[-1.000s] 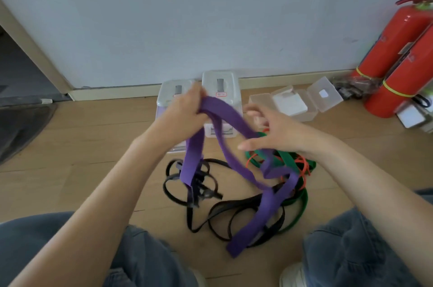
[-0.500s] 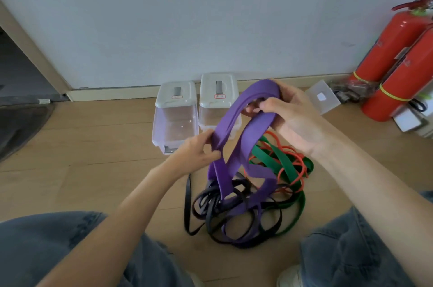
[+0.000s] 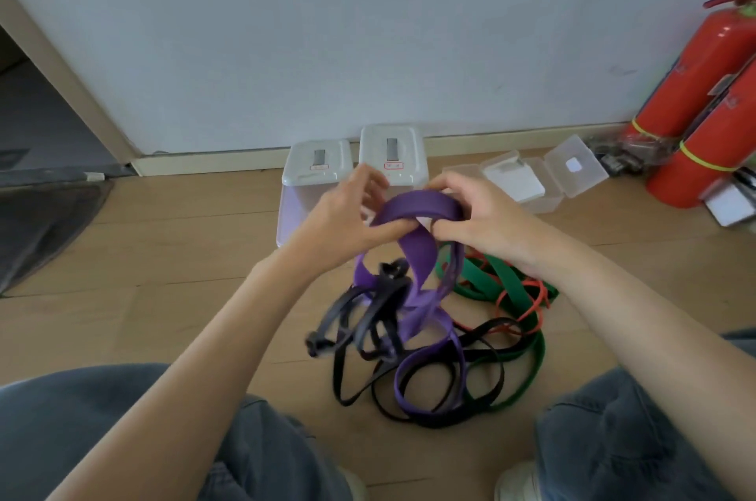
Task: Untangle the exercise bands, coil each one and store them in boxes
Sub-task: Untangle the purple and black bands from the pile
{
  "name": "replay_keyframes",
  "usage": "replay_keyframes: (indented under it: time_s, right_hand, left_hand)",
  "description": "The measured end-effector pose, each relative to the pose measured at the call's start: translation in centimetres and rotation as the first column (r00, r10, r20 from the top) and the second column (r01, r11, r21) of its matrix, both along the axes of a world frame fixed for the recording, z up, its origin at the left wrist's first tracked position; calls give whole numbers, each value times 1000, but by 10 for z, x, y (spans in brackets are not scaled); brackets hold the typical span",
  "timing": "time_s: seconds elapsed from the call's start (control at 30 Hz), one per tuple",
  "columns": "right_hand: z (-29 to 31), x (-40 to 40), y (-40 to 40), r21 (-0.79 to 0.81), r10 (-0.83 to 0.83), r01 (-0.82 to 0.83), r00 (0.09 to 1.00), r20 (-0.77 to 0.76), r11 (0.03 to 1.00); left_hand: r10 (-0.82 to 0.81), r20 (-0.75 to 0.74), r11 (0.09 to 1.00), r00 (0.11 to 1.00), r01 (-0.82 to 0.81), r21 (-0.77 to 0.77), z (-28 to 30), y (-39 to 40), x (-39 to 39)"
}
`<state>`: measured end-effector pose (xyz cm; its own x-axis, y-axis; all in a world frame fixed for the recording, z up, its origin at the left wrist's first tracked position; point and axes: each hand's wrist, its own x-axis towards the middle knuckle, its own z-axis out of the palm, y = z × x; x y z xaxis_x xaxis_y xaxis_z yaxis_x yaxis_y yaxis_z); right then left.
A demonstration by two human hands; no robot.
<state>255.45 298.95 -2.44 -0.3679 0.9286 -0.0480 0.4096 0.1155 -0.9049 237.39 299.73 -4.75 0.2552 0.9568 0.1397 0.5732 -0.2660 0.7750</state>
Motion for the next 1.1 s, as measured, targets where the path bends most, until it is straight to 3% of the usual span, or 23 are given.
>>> replay_keyframes:
  time_s: [0.07,0.13,0.17,0.23,0.3,0.37,0.43,0.57,0.6,0.67,0.73,0.77,0.8,0.87,0.93,1.0,1.1]
  right_hand:
    - [-3,0,-2,-63,-28,22,994,-102,998]
    - [-6,2,-1,-104,-97,77,974,-205,992]
    - [-5,6,1,-140,-160,126,950,-268,982]
    - [-1,16,7,-225,-285,207,869,-405,952]
    - [4,23,12,-279,-332,211,787,-520,937]
    - [5,25,14,-276,-349,229,760,-549,933]
    - [4,25,15,-276,-400,296,763,-508,915]
    - [4,33,18,-282,-502,419,768,-397,863]
    - [3,34,18,-286,-509,425,768,-387,859]
    - [2,34,17,-261,-505,436,791,-346,861]
    - [1,32,16,-195,-504,466,822,-267,863]
    - [0,33,16,-170,-509,480,826,-243,861]
    - [-1,33,17,-155,-517,494,826,-224,856]
    - [-4,37,19,-53,-505,503,857,-102,863]
    - [-10,39,19,117,-364,346,905,222,931]
    - [-22,37,16,99,-195,168,867,458,981]
    - [-39,36,13,-3,-106,127,842,529,992]
  left_hand:
    - [-13,80,962,997,34,-272,-19,-6,1]
    - [4,285,839,958,152,-523,-37,-15,6]
    - [2,301,807,954,176,-563,-43,-18,6]
    - [-57,188,803,980,157,-574,-56,-21,6]
    - [-63,117,827,991,118,-550,-64,-23,10]
    - [-17,156,869,988,92,-485,-67,-22,17]
    - [74,259,877,963,61,-477,-65,-17,19]
    - [241,376,791,895,43,-610,-59,-7,0]
    - [220,327,779,919,37,-626,-59,-6,-3]
    - [89,33,777,996,-48,-628,-63,-9,-5]
    - [-93,-291,840,952,-82,-536,-70,-13,-2]
    - [-130,-343,863,930,-64,-500,-70,-14,0]
    - [-139,-316,870,938,-37,-492,-67,-13,0]
    - [-78,-112,870,991,13,-492,-49,-10,-1]
    - [2,110,902,994,46,-428,-24,-3,-4]
    - [-17,246,936,969,102,-336,4,-2,-4]
    - [-104,443,938,891,236,-255,30,-9,0]
